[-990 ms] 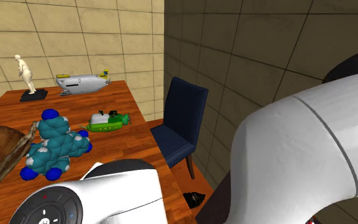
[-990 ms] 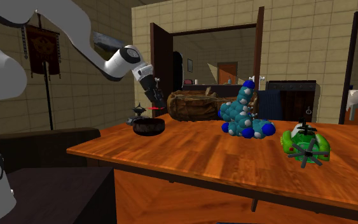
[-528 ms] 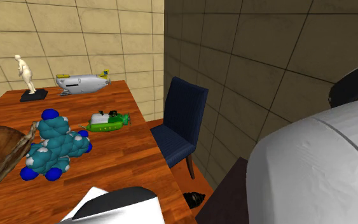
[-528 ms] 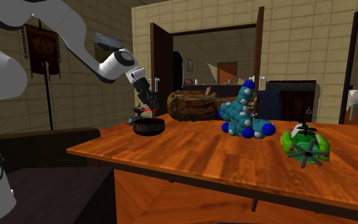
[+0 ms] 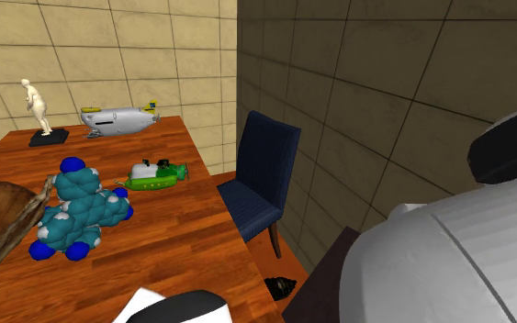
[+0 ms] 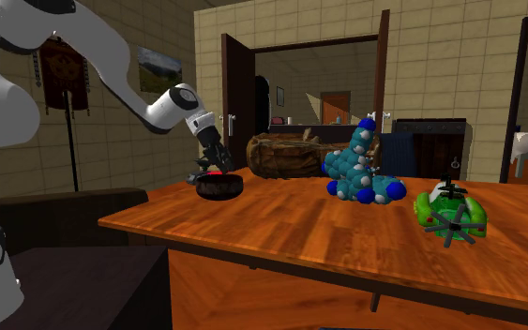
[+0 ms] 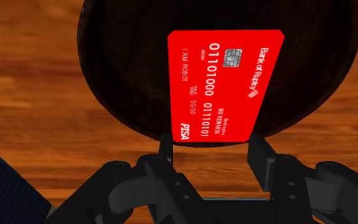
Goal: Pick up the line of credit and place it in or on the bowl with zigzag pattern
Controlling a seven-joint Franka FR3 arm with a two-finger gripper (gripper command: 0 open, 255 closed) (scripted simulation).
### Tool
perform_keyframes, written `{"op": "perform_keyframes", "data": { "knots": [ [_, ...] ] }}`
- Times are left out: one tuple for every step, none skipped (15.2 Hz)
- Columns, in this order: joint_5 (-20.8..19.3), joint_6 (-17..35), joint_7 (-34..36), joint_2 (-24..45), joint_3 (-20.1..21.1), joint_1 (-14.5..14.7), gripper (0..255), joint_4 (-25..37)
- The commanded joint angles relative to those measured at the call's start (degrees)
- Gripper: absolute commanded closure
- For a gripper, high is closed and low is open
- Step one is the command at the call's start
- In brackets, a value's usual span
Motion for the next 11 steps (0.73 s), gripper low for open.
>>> {"op": "perform_keyframes", "data": {
  "knots": [
    [0.5, 1.3, 0.2, -1.0, 0.8, -0.7, 255, -0.4],
    [0.7, 1.8, 0.3, -1.5, 1.2, -1.0, 255, -0.5],
    [1.1, 2.5, 0.4, -2.1, 1.7, -1.4, 255, -0.6],
    [1.1, 2.5, 0.4, -2.1, 1.7, -1.4, 255, -0.6],
    [1.1, 2.5, 0.4, -2.1, 1.7, -1.4, 255, -0.6],
    [1.1, 2.5, 0.4, -2.1, 1.7, -1.4, 255, -0.6],
    [1.1, 2.5, 0.4, -2.1, 1.7, -1.4, 255, -0.6],
    [1.1, 2.5, 0.4, -2.1, 1.7, -1.4, 255, -0.6],
    [1.1, 2.5, 0.4, -2.1, 1.7, -1.4, 255, -0.6],
    [1.1, 2.5, 0.4, -2.1, 1.7, -1.4, 255, -0.6],
    [1.1, 2.5, 0.4, -2.1, 1.7, -1.4, 255, -0.6]
  ]
}}
